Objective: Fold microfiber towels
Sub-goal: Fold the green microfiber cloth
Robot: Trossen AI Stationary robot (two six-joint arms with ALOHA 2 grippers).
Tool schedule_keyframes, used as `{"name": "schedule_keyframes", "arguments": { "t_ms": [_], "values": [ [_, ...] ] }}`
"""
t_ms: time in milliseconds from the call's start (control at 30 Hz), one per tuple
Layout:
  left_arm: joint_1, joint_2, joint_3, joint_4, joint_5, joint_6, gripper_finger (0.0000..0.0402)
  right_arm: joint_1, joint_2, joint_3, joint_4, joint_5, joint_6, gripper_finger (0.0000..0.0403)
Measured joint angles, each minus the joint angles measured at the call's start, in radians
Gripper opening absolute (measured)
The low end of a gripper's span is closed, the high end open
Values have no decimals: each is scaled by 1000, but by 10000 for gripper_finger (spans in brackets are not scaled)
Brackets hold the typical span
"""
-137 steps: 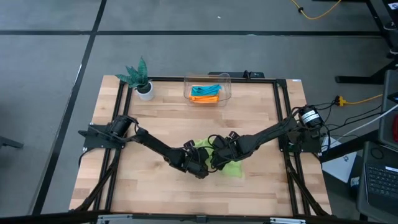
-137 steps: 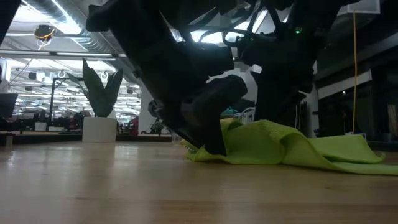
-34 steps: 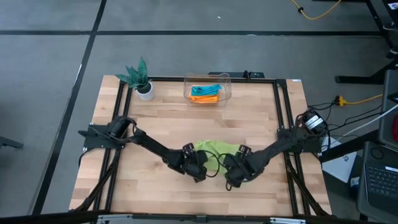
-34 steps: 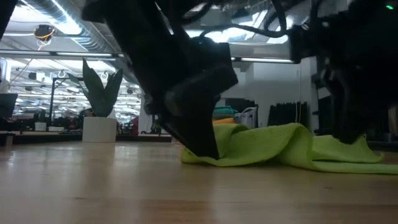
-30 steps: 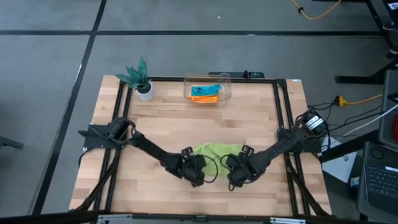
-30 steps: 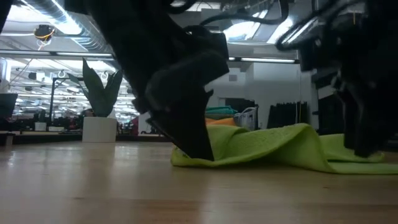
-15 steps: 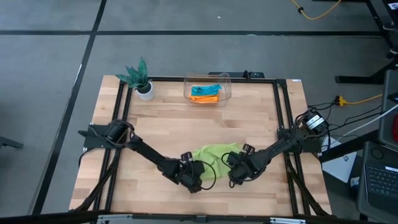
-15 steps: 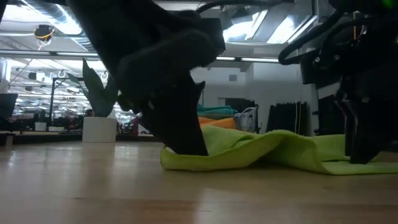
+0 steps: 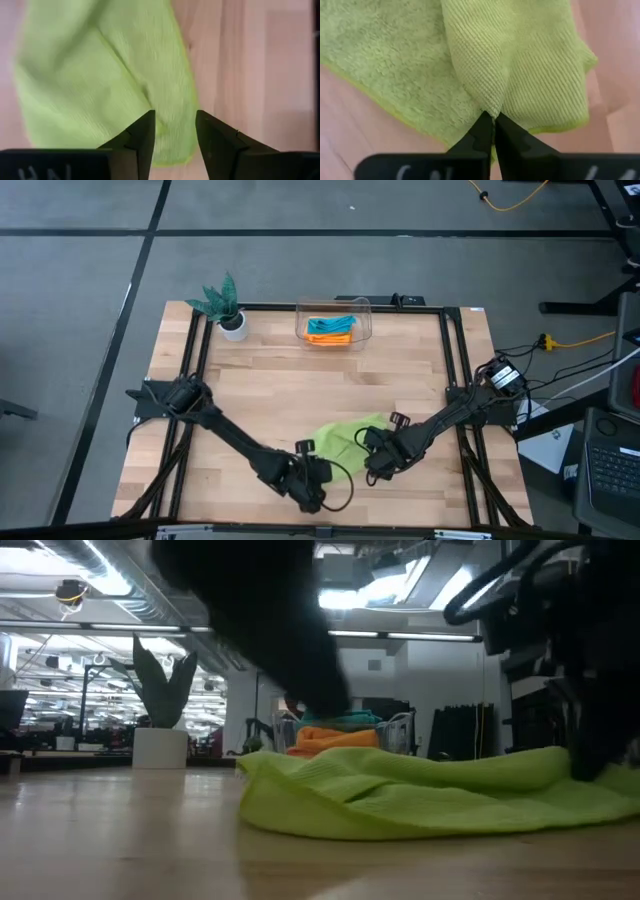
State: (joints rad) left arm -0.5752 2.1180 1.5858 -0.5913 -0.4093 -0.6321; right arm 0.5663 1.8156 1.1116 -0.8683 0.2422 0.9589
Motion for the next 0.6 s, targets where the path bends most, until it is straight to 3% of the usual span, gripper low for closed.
{"name": "schedule_keyframes", "arguments": {
  "t_ms": [233, 500, 600],
  "values": [
    [-22, -4, 104, -67, -151, 10, 135, 12, -2, 27, 20, 14, 6, 14],
    [27, 7, -49, -28, -117, -94, 135, 29, -3, 27, 40, 15, 7, 9],
    [36, 7, -100, 41, -54, -99, 135, 29, -3, 28, 41, 15, 8, 13]
  ]
}}
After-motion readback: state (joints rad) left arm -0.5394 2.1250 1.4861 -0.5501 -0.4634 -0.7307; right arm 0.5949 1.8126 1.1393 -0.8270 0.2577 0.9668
